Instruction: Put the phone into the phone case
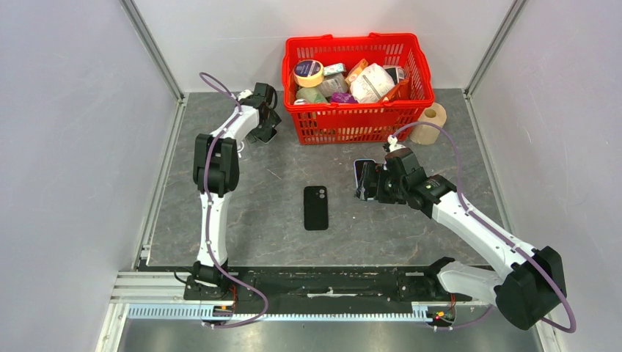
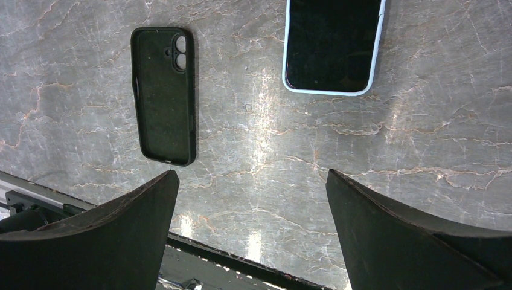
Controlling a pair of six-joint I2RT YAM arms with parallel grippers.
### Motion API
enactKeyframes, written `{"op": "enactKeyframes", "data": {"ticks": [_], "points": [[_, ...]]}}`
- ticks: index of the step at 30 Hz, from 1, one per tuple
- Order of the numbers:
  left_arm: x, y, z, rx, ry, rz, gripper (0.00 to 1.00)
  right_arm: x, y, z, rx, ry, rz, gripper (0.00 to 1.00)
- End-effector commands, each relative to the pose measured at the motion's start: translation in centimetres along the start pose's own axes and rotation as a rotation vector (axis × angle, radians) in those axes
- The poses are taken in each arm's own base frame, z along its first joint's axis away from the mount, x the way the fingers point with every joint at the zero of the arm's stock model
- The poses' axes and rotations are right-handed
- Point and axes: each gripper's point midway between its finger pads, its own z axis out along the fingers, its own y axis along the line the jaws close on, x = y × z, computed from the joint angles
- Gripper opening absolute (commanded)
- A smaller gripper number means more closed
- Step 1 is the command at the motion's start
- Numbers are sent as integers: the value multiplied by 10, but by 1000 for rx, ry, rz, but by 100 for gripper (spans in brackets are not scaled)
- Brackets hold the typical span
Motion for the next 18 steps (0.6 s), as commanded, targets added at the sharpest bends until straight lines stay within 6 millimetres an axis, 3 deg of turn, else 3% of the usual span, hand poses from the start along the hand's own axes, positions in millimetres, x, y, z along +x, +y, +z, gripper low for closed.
{"op": "enactKeyframes", "data": {"ticks": [1, 12, 18], "points": [[-10, -4, -1, 4, -23, -52, 93, -1, 1, 0, -10, -6, -27, 99], [-21, -6, 3, -35, -60, -38, 93, 0, 2, 5, -10, 1, -35, 99], [-16, 0, 9, -103, -50, -11, 94, 3, 4, 8, -22, 19, -42, 99]]}}
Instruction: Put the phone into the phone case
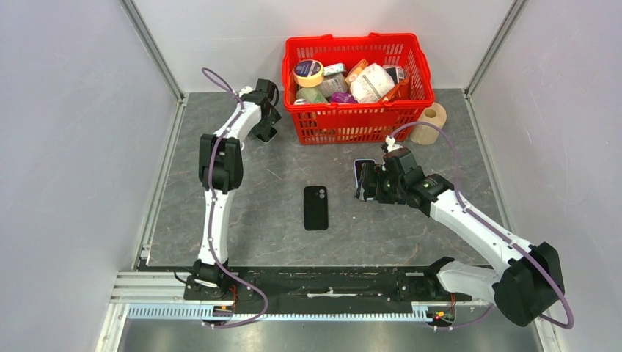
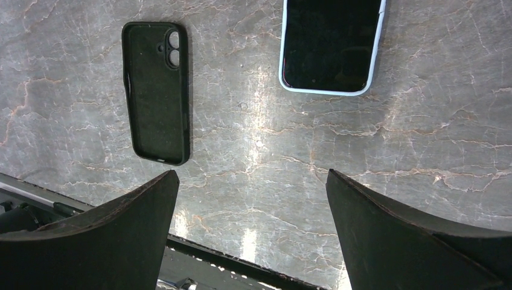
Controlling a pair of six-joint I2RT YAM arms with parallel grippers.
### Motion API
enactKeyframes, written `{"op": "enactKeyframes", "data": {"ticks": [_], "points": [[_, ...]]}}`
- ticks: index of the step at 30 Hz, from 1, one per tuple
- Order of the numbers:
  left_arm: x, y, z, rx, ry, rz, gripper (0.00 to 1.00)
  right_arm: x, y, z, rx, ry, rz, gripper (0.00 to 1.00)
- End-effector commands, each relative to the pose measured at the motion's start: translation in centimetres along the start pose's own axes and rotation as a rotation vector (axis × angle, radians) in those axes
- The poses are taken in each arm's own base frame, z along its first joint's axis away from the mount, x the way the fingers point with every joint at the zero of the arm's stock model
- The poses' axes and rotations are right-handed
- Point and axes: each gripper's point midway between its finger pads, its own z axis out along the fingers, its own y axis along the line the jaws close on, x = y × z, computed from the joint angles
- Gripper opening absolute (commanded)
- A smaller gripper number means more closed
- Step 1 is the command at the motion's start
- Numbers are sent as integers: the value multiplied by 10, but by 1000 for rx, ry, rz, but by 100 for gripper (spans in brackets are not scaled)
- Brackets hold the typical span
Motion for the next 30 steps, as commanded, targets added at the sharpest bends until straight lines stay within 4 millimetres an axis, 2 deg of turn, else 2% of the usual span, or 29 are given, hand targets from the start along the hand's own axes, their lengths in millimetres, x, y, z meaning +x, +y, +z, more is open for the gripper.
{"op": "enactKeyframes", "data": {"ticks": [1, 14, 21, 26, 30], "points": [[-4, 8, 3, -78, -28, -13, 94, 0, 7, 4, -36, 7, -26, 99], [12, 15, 13, -108, 22, 48, 93, 6, 17, 7, -91, 44, -23, 99], [37, 18, 7, -63, 123, 78, 68, 4, 19, 3, -98, 34, -8, 99], [60, 34, -3, -32, 152, 85, 59, 3, 20, 0, -106, 26, 1, 99], [71, 41, -23, -16, 145, 132, 55, 1, 22, -1, -112, 15, 7, 99]]}}
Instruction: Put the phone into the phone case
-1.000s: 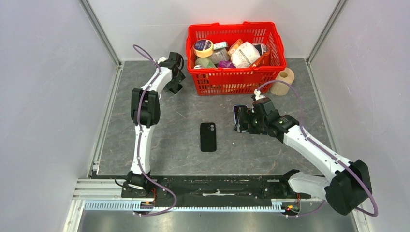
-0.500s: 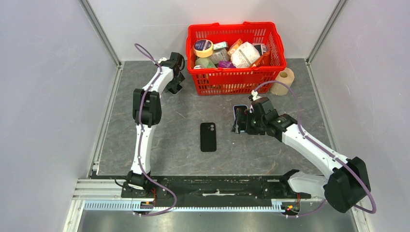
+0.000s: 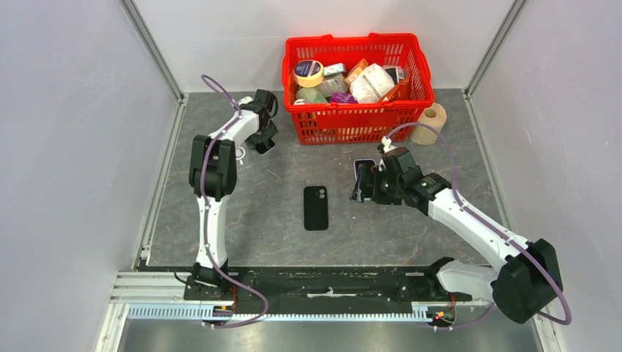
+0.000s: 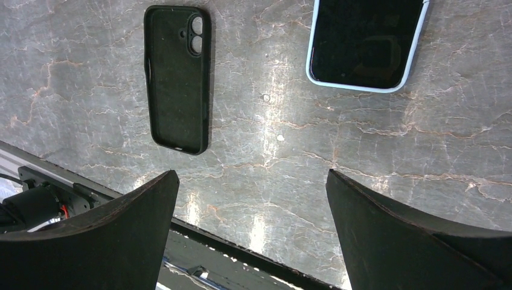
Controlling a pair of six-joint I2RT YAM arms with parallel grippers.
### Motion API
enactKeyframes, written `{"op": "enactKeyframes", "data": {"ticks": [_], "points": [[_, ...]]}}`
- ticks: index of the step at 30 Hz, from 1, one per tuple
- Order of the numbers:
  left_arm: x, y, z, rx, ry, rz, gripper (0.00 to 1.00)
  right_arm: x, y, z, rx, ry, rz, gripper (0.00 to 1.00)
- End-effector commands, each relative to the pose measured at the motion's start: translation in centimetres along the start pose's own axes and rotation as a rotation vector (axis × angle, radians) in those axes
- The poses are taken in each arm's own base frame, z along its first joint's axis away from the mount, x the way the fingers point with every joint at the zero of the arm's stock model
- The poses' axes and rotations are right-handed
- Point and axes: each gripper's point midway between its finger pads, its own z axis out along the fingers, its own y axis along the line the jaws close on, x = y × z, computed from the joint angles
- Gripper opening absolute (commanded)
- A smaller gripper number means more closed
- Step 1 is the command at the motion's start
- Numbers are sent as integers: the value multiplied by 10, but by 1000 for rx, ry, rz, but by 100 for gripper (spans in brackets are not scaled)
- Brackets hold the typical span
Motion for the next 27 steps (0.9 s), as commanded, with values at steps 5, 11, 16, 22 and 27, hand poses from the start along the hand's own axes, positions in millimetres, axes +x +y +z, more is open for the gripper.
{"op": "enactKeyframes", "data": {"ticks": [5, 11, 16, 22, 27], "points": [[72, 22, -27, 20, 130, 120, 53, -10, 11, -5, -44, -44, 6, 99], [98, 28, -52, 77, 129, 198, 52, -12, 13, 0, -45, -45, 14, 99], [124, 26, -73, 132, 150, 285, 50, -17, 17, 5, -54, -45, 32, 99], [166, 38, -93, 231, 217, 266, 48, -19, 33, 20, -128, -20, 71, 96], [194, 59, -106, 275, 243, 259, 48, -26, 57, 36, -228, 9, 112, 93]]}}
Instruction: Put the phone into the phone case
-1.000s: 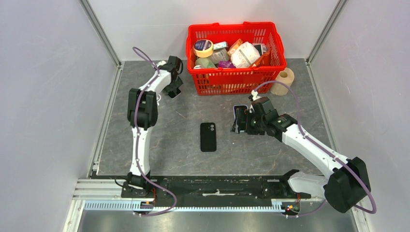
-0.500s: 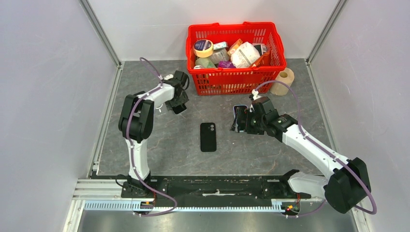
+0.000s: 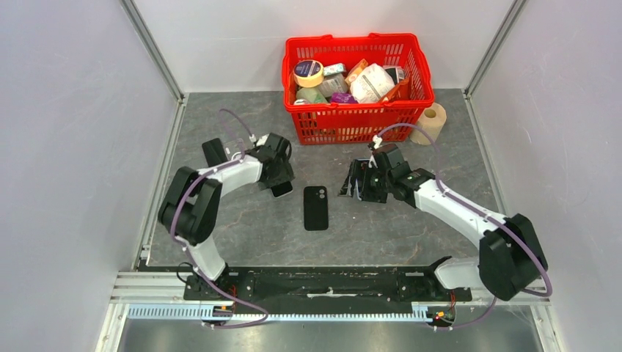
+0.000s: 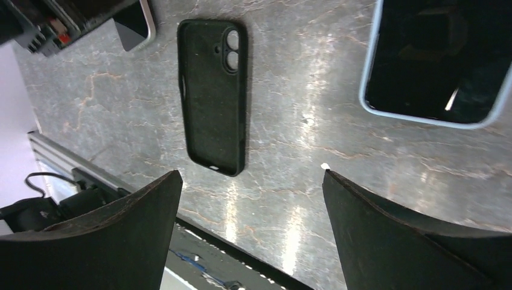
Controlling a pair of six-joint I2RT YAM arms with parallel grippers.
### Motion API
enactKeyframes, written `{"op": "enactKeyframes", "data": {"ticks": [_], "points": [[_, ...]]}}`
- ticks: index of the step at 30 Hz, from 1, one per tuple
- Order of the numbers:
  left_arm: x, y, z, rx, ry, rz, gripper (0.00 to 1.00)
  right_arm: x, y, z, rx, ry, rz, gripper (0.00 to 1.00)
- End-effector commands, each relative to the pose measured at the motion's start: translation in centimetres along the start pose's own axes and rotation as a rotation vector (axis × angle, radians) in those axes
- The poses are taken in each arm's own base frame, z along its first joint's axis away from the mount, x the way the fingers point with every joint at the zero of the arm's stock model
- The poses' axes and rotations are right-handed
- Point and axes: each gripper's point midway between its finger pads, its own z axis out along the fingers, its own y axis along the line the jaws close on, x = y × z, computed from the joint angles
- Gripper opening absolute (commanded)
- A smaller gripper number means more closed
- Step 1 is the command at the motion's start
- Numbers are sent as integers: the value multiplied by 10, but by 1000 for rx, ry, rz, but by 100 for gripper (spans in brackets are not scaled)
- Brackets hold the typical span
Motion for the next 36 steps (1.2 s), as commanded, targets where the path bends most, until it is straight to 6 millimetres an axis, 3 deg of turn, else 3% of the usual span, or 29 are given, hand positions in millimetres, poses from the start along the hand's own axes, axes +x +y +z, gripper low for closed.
{"op": "enactKeyframes", "data": {"ticks": [1, 9, 17, 22, 31, 36], "points": [[52, 7, -4, 72, 112, -19, 48, -23, 43, 11, -160, -21, 26, 93], [87, 11, -28, 198, 106, -60, 48, -39, 87, 53, -252, 35, 31, 88], [99, 14, -44, 285, 86, -79, 47, -49, 111, 102, -294, 96, 35, 80], [104, 12, -52, 332, 93, -76, 47, -39, 125, 122, -291, 131, -1, 75], [109, 17, -61, 355, 89, -78, 48, 0, 140, 151, -262, 205, -44, 65], [111, 19, -62, 359, 90, -78, 48, 17, 144, 163, -253, 238, -51, 54]]}}
